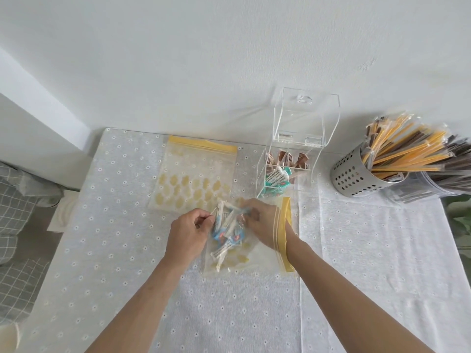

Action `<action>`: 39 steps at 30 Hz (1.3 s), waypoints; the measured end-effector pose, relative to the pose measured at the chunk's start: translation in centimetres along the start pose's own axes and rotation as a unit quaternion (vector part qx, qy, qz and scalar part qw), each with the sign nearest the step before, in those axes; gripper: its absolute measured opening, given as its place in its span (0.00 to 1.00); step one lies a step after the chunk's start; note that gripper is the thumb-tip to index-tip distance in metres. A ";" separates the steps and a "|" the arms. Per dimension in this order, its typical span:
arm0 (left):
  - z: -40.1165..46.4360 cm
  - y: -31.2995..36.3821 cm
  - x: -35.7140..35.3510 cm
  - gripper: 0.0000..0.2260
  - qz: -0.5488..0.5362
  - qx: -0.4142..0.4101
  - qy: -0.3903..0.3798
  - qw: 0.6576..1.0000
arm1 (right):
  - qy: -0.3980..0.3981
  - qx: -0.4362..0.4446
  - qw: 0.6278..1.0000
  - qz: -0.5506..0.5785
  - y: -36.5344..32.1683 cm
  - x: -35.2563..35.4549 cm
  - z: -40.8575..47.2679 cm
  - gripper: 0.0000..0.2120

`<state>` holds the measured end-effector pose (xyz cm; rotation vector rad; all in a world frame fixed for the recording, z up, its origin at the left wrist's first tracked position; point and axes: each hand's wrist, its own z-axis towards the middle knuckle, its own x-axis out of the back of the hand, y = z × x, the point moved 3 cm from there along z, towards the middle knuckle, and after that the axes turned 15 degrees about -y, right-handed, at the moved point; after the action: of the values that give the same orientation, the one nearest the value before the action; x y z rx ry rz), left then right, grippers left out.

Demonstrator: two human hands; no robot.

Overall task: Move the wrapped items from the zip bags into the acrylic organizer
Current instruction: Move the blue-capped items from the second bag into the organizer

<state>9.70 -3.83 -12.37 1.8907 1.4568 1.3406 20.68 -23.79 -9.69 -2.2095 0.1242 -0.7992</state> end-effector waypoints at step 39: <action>-1.3 0.4 -0.4 0.03 -0.034 -0.010 0.059 0.998 | 0.373 0.000 0.894 0.249 0.8 11.8 -9.6 0.07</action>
<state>8.83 -4.66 -11.69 1.7587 1.5449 1.4505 24.65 -34.29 0.57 -1.6316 1.0175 -1.2831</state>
